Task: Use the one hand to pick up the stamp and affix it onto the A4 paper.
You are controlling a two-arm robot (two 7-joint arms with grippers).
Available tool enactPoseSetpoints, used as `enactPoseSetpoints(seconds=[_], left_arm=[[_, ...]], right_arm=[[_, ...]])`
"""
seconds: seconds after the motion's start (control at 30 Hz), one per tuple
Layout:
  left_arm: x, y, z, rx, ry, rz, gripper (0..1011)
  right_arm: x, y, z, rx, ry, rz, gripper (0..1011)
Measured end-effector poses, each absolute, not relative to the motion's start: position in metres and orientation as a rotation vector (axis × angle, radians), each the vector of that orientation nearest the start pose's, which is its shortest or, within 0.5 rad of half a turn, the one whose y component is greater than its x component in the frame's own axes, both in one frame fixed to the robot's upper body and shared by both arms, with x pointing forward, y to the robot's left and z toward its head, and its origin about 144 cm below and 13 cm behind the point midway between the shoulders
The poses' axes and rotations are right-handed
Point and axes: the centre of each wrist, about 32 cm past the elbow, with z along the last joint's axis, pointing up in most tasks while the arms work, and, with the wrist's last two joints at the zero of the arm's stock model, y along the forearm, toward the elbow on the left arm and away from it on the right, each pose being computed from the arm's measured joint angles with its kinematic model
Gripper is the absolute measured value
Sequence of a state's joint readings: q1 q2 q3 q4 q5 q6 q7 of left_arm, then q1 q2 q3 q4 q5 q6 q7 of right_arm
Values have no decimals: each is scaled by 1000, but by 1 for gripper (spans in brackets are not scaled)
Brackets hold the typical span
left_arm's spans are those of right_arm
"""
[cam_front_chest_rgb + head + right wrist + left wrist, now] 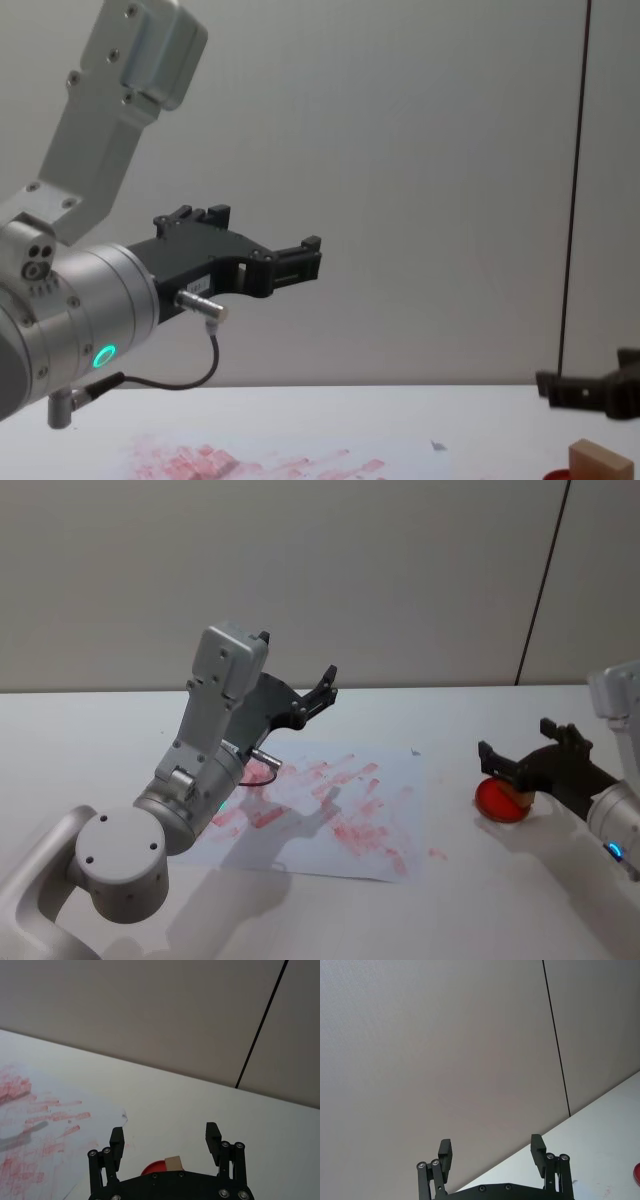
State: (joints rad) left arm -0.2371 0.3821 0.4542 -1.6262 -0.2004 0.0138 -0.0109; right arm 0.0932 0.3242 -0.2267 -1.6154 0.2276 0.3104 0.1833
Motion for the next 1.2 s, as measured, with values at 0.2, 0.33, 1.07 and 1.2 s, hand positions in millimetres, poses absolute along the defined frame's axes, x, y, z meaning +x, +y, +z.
enactPoseSetpoints(seconds=[0.2,0.33,1.07,1.2], left_arm=[[492,198,1204,61,-268,1124,1001],[492,198,1204,61,-268,1124,1001],[492,198,1204,61,-268,1124,1001],[492,198,1204,61,-268,1124,1002]], right_arm=[[467,-245,1179,-189,44,-1188,1001],[460,-243,1182,-124,4,-1201,1001],[443,-237,1189,26,-74,-1230,1001],[443,-237,1189,27,-74,-1230,1001]])
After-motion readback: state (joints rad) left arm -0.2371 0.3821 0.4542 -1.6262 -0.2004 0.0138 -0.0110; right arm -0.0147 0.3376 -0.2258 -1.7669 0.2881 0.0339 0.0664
